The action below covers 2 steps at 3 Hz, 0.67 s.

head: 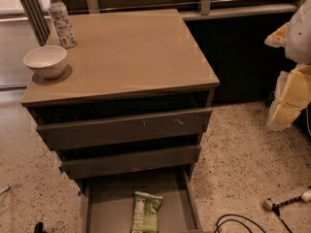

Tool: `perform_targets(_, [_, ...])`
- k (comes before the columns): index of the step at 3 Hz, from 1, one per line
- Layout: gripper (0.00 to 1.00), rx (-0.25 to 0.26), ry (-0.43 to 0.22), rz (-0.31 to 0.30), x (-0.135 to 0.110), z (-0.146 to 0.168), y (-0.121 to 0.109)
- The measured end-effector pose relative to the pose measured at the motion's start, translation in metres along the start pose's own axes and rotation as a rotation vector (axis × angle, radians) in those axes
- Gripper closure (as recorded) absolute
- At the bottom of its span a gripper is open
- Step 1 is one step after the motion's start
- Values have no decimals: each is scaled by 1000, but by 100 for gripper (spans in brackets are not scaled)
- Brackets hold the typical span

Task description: Pick green jalapeno chip bag from bottom drawer and place on counter

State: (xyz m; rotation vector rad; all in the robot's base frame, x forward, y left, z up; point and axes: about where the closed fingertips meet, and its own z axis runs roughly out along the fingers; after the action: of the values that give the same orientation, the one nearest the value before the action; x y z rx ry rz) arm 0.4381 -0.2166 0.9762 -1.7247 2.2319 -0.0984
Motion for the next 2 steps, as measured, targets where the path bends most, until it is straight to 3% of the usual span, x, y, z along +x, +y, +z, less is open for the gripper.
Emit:
perform_targets(1, [0,0,0,0,0,0,0])
perform_targets(2, [11,0,0,0,0,0,0])
